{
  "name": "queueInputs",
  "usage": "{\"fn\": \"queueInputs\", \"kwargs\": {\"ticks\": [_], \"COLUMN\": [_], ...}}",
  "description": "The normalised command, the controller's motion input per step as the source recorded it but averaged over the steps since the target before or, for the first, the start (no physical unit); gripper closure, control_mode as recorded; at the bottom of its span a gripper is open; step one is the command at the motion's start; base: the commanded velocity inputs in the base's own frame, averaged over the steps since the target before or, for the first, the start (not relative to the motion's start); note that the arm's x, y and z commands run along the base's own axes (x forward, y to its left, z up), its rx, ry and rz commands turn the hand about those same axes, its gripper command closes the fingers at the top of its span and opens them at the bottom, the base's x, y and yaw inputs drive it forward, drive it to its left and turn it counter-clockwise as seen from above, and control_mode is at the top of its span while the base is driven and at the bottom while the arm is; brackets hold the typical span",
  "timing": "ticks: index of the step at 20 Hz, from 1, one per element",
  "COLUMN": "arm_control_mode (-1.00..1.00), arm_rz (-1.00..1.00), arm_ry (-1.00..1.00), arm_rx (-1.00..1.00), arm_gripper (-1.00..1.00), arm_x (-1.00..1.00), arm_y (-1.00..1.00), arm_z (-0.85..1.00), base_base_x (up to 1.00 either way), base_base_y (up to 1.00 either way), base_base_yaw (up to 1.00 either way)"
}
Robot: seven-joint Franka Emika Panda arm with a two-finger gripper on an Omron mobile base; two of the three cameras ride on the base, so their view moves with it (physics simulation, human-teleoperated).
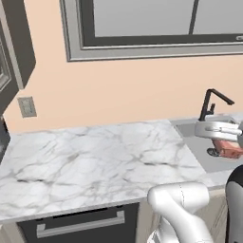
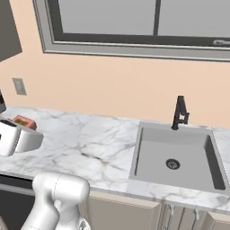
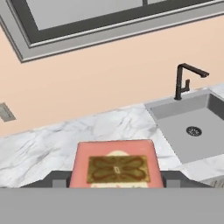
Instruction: Locate and retrieve the sponge and bar soap from the cabinet. Place them next to the sink.
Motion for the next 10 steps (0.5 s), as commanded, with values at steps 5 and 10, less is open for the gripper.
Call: {"fn": "queueInputs", "kwargs": {"ticks": [5,10], "arm_control_mode": [1.00,1.00], "arm_rz": [0.00,0.00], "arm_ry": [0.00,0.00], "arm_rx": [0.00,0.00], "arm_gripper": [1.00,1.00], "arm_x": [0.00,0.00], "arm_y": [0.00,0.00], "arm_z": [0.00,0.00], "base_base_x": [0.04,0.00], "base_base_y": [-0.29,0.00], "base_base_yaw": [-0.01,0.00]}}
